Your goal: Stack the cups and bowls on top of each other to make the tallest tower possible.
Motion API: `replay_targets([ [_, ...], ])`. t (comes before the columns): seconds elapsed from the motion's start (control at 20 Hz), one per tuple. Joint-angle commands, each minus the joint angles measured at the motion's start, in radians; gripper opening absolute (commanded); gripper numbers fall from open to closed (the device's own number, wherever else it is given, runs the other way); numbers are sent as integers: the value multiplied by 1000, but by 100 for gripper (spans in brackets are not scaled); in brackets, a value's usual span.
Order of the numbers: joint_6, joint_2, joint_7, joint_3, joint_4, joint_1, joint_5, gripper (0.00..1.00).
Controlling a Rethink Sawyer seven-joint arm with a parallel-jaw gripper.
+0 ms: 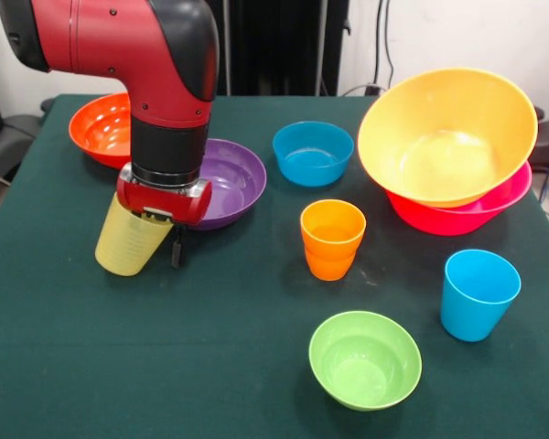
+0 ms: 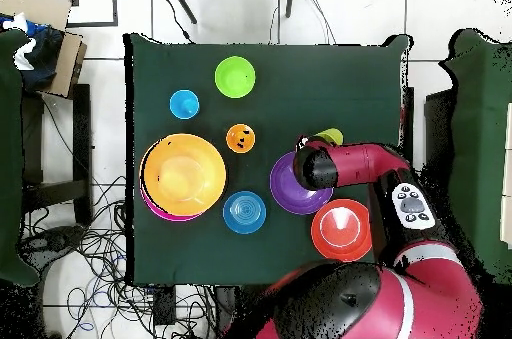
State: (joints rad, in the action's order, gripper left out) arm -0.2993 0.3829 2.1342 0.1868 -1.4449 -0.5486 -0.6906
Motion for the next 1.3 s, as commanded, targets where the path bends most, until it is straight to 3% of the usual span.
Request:
replay_targets([
  [0.05,-34,3,-73,48,31,10,-26,100],
  [0.85,-56,1,-89,58,37,3,-19,100],
  [0.9,-60,1,-93,61,37,1,-17,0],
  [1.3,-66,4,-89,61,33,3,-16,0],
])
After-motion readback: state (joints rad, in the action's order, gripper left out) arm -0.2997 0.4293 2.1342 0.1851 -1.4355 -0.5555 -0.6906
